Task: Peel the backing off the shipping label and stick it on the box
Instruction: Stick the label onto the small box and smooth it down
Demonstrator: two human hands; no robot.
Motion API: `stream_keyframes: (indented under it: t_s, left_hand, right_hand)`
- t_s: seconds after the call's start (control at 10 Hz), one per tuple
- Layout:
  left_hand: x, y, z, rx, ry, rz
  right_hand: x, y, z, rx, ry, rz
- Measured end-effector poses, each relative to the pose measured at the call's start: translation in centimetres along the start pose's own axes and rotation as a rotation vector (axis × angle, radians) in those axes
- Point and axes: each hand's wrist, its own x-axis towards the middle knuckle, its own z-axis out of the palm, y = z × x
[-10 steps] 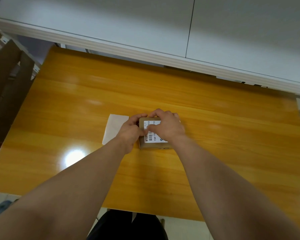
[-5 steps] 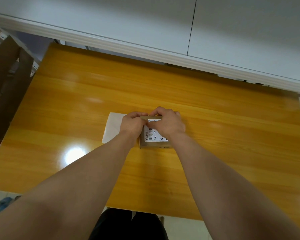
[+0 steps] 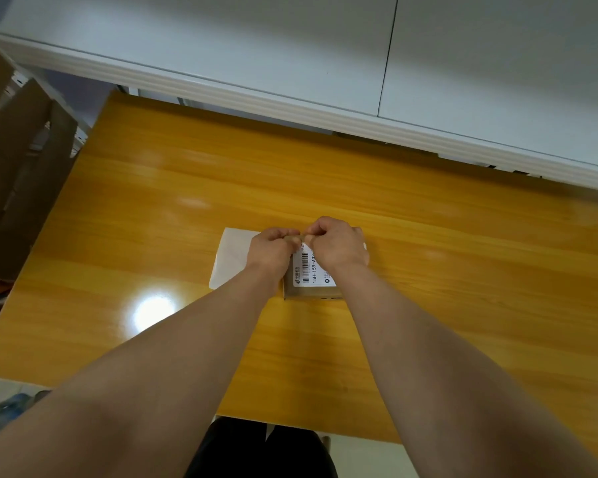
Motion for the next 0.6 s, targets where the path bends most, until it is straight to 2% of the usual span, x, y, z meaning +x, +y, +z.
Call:
stream_keyframes:
  t_s: [0.1,0.2,0.4,0.6]
  left_hand:
    - [0.0,0.2,0.1,0.029,-0.024,0.007]
    - [0.1,0.6,0.1,0.137,-0.035,0.026]
    - [0.1,1.7,0.7,0.375,-0.063,0.037]
    - [-0.4,3.1,1.3,0.552,0.009,0.095]
  right_hand:
    - [0.2,0.0,-0.1,-0.01,-0.044,-0.006]
    - [0.8,0.2,0.0,-0.032,-0.106,-0.02]
    - [0.2,0.4,-1.2,0.013,-0.121,-0.074]
    - [-1.0,0.4,-2.7,0.035,-0.025,-0.115]
